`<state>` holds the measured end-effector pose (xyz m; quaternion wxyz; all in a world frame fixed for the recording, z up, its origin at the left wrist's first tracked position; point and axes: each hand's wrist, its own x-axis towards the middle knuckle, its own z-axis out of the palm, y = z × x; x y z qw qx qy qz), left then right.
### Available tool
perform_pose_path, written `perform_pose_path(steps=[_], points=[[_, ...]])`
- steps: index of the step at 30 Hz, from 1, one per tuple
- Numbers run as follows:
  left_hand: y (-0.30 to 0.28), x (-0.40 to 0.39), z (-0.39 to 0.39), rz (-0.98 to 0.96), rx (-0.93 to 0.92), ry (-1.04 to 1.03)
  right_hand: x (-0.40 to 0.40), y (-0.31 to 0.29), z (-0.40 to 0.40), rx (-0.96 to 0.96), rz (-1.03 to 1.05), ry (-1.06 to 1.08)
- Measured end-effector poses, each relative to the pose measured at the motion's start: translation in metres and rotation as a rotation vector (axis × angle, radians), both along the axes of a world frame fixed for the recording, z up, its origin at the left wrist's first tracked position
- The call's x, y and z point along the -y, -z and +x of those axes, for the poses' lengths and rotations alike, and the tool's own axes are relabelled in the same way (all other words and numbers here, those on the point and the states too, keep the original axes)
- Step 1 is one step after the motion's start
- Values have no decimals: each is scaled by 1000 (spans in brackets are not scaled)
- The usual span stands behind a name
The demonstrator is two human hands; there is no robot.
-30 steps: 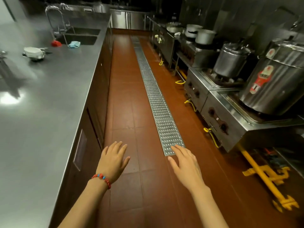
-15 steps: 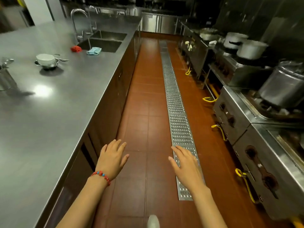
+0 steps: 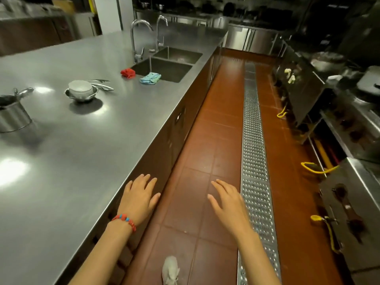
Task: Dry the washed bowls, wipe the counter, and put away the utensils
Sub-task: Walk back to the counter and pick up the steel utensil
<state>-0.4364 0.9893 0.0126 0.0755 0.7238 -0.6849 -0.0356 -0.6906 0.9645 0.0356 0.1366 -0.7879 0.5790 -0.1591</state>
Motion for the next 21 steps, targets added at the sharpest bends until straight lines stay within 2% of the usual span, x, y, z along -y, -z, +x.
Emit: perform_pose_path(steps=[8, 12, 21], points=[[-10, 170, 50, -15, -24, -80, 193, -4, 50, -8, 15, -56], [-19, 232, 70, -102, -9, -127, 274, -9, 77, 21, 16, -116], [1, 360, 107, -78, -44, -454, 468, 2, 151, 64, 72, -436]])
